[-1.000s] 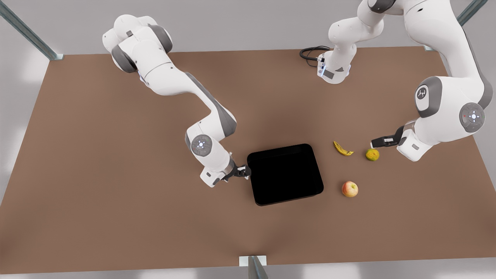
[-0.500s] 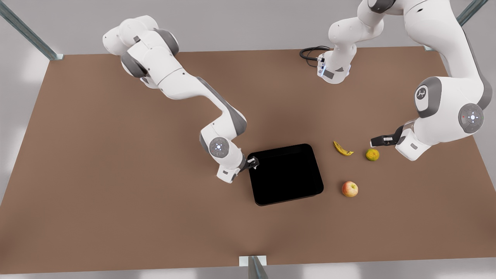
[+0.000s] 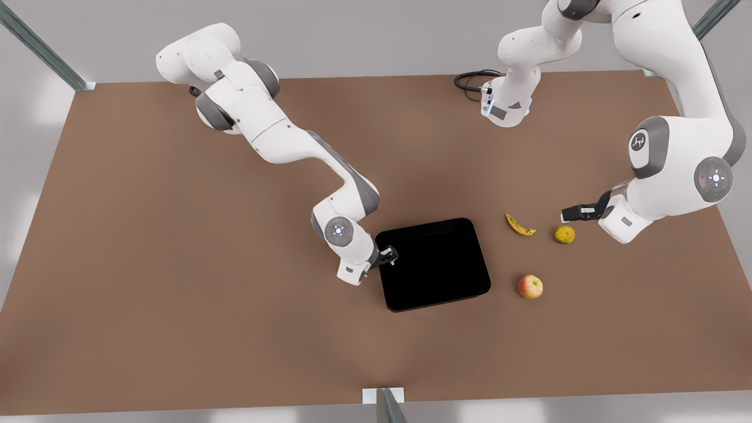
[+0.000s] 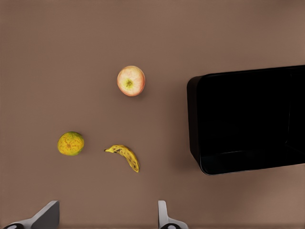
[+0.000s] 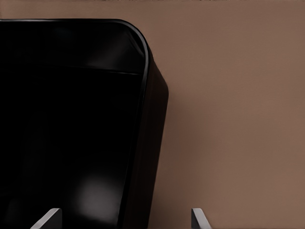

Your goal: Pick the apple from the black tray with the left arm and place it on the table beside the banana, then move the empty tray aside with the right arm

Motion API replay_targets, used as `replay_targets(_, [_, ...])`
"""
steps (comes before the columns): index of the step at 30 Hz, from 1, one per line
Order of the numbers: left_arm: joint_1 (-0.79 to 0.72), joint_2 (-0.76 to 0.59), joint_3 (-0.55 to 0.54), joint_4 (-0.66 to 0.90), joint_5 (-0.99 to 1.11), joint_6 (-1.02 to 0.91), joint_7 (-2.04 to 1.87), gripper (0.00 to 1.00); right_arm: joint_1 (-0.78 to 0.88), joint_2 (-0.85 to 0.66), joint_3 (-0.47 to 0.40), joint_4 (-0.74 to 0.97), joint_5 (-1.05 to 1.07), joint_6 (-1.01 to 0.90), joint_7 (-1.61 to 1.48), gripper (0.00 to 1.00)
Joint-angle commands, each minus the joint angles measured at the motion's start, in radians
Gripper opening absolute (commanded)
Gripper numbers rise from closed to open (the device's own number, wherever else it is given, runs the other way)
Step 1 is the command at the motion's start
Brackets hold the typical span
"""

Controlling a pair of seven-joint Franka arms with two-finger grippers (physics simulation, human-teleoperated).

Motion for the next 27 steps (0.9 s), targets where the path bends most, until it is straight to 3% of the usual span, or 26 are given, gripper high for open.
replay_targets(1, [0.000, -0.001, -0.001, 0.000, 0.001, -0.001, 0.012, 1.00, 0.001, 0.009, 0.000, 0.004, 0.002, 0.053, -0.031, 1.00])
replay_targets(3, [0.000, -0.001, -0.001, 0.000, 0.001, -0.001, 0.010, 1.00, -0.001, 0.009, -0.003, 0.001, 0.002, 0.052, -0.031, 0.99])
replay_targets(7, [0.000, -0.001, -0.001, 0.000, 0.001, -0.001, 0.010, 1.00, -0.001, 0.011, -0.004, 0.001, 0.000, 0.050, -0.032, 0.70])
replay_targets(10, [0.000, -0.001, -0.001, 0.000, 0.001, -0.001, 0.010, 1.00, -0.001, 0.011, -0.004, 0.001, 0.000, 0.050, -0.037, 0.60])
replay_targets(20, [0.000, -0.001, -0.001, 0.000, 0.002, -0.001, 0.000, 1.00, -0.001, 0.019, -0.006, -0.001, 0.005, 0.038, 0.052, 0.59])
replay_targets(24, [0.000, -0.001, -0.001, 0.000, 0.002, -0.001, 0.000, 1.00, -0.001, 0.019, -0.006, -0.003, 0.003, 0.035, 0.044, 0.37])
replay_targets(27, [0.000, -0.001, -0.001, 0.000, 0.002, -0.001, 0.000, 1.00, -0.002, 0.019, -0.006, -0.003, 0.003, 0.033, 0.044, 0.32])
